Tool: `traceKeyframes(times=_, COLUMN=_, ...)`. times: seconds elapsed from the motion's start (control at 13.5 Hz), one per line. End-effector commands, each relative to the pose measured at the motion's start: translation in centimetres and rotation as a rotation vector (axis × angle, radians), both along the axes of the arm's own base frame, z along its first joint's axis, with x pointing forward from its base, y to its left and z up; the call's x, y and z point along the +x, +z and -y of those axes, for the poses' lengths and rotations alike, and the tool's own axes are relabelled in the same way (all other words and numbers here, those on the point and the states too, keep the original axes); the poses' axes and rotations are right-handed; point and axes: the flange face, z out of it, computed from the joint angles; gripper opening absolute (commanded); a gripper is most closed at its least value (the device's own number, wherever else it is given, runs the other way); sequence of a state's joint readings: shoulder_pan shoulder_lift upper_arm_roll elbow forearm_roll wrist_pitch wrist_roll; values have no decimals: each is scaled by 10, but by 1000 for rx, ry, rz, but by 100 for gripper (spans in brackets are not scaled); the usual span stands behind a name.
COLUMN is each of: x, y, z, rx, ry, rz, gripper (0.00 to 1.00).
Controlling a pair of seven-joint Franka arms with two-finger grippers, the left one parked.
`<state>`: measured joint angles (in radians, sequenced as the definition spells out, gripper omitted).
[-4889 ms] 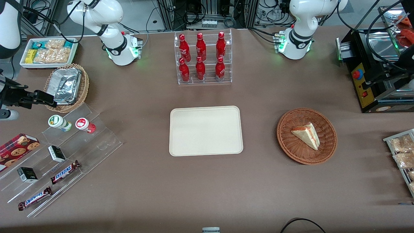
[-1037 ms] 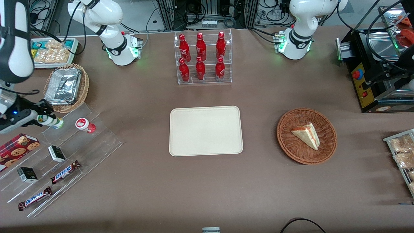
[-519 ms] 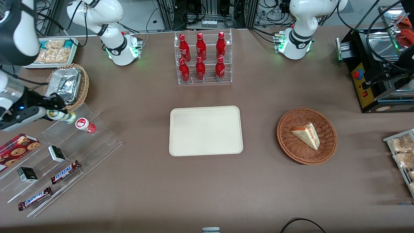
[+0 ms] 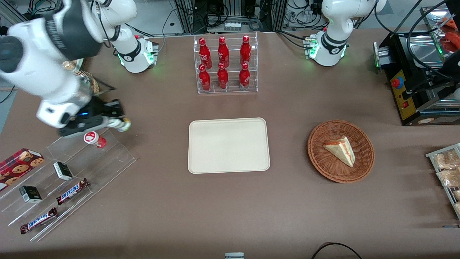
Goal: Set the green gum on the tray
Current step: 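Carry the held gum bottle over the cream tray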
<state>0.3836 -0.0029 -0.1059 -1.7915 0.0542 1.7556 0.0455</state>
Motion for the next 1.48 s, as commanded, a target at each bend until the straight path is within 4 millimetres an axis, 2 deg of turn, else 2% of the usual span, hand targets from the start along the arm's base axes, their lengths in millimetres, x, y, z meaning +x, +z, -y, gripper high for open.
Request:
traceKeyframes(times=0.0, x=2, y=-15, z=-57, rx=-7, ry=-95, rz=-2, gripper=0)
traceKeyframes(times=0.37, x=-12, y=-71, z=-173, rx=-6, ry=-241, rz=33, gripper=0)
traceKeyframes(times=0.52, x=-11, y=-107, z=-218, rx=-15, ry=-306, rz=36, gripper=0)
traceKeyframes(times=0.67, x=-21, y=-147, z=-269, rx=-18, ry=-351, rz=59, gripper=0)
traceKeyframes(times=0.74, x=-24, y=-168, z=-283, rx=-19, ry=-365, rz=66, gripper=0)
traceKeyframes(times=0.89, x=-30, y=-199, z=-307, rx=9, ry=-384, rz=90, gripper=0)
traceKeyframes(times=1.11, x=-37, y=-233, z=-327, rx=-2, ry=-375, rz=99, gripper=0)
traceKeyframes(times=1.41, x=-39, y=-271, z=-337, rx=5, ry=-372, rz=117, gripper=0)
